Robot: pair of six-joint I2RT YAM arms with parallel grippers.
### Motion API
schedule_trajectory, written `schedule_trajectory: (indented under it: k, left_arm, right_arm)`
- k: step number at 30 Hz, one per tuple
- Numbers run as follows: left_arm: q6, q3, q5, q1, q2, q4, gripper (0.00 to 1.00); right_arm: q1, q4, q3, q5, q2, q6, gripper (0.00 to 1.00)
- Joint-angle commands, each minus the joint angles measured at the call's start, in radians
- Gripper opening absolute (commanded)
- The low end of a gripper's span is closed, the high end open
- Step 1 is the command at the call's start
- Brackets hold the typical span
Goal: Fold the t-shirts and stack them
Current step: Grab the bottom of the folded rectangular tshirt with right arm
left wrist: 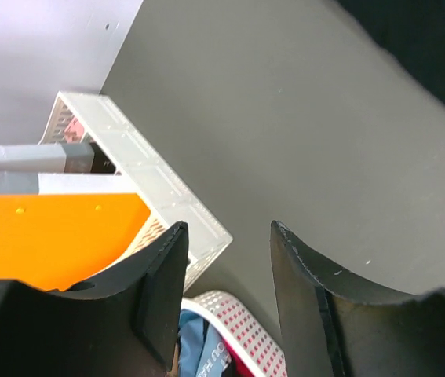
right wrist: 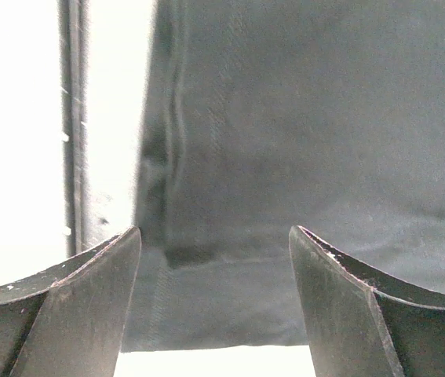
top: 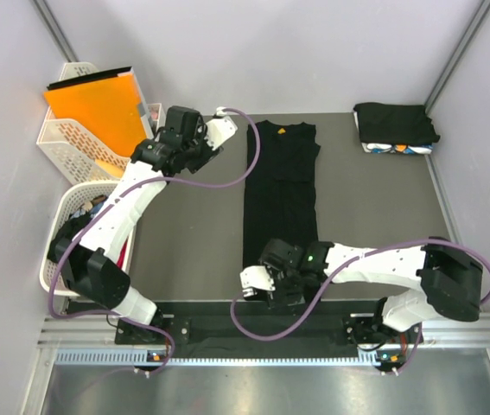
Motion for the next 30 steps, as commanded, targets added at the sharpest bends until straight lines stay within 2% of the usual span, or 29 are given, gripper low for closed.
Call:
schedule_trajectory:
  k: [1,11,30]
  left_arm:
    - [0.030,0.051,-0.054,0.003,-0.020,-0.010,0.52]
    - [0.037,0.051,-0.062,0.003,0.006,0.001,0.52]
    - [0.083,0.096,-0.071,0.003,0.038,-0.001,0.54]
  right_arm:
    - [0.037,0.059,-0.005,-0.039,-0.046,0.067,0.76]
    - [0.120,0.154,-0.061,0.012,-0.036,0.169,0.76]
    - [0.136,0.276,-0.096,0.139,0.020,0.163,0.71]
